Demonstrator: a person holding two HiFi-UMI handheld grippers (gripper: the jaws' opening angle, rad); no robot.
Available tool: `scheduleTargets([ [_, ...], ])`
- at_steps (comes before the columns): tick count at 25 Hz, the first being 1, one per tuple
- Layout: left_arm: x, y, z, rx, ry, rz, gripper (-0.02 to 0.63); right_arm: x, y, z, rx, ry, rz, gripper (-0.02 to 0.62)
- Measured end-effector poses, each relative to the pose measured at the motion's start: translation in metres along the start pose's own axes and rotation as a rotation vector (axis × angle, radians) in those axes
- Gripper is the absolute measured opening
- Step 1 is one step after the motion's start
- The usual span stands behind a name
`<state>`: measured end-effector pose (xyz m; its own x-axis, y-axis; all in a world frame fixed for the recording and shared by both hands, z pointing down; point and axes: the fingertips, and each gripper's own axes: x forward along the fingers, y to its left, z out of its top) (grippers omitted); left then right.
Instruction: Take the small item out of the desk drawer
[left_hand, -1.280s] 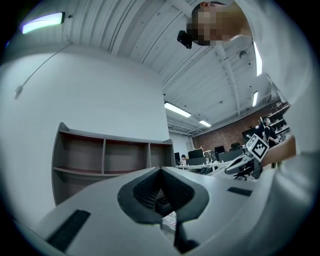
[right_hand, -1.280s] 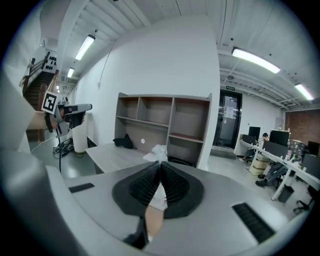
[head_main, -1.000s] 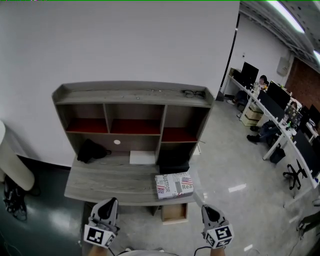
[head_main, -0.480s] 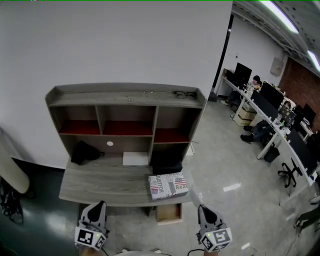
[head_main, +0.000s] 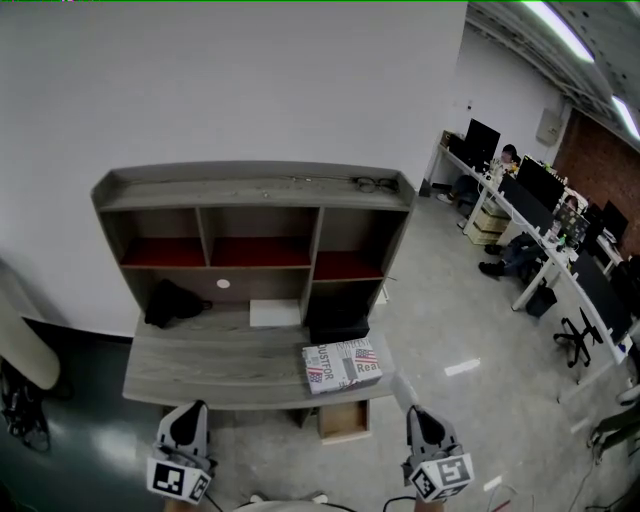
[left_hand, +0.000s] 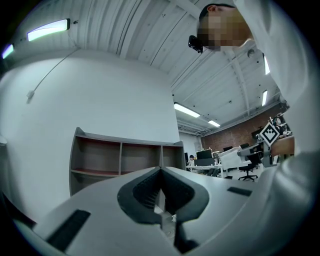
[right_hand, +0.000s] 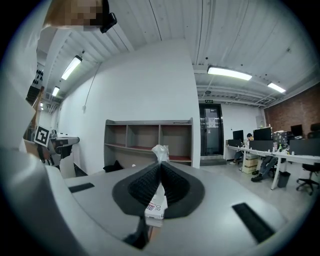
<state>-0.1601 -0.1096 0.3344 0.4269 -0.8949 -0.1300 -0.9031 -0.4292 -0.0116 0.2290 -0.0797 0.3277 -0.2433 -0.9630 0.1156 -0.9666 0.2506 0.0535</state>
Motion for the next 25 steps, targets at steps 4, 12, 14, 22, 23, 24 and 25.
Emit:
scheduleTargets([
  [4, -0.004, 0.007, -0.001, -0.009, -0.007, -0.008, 0.017, 0.003, 0.009, 0.002, -0.006, 0.001, -0.008, 0.026],
  [12, -0.022, 0.022, -0.009, 0.023, 0.008, -0.004, 0.017, 0.009, 0.032, 0.004, -0.008, 0.003, -0.003, 0.026],
  [14, -0.026, 0.026, -0.01, 0.02, 0.005, -0.002, 0.017, 0.012, 0.038, 0.004, -0.008, 0.001, -0.002, 0.026],
  [22, -0.04, 0.03, -0.009, -0.006, -0.021, 0.005, 0.017, 0.019, 0.056, 0.007, -0.024, -0.013, 0.019, 0.026],
  [23, -0.04, 0.029, -0.009, -0.011, -0.027, 0.008, 0.017, 0.021, 0.058, 0.008, -0.031, -0.015, 0.025, 0.026],
  [24, -0.04, 0.028, -0.01, -0.018, -0.029, 0.008, 0.017, 0.022, 0.06, 0.009, -0.039, -0.014, 0.029, 0.026],
  [25, -0.041, 0.027, -0.011, -0.026, -0.027, 0.005, 0.017, 0.022, 0.061, 0.009, -0.046, -0.012, 0.031, 0.026],
])
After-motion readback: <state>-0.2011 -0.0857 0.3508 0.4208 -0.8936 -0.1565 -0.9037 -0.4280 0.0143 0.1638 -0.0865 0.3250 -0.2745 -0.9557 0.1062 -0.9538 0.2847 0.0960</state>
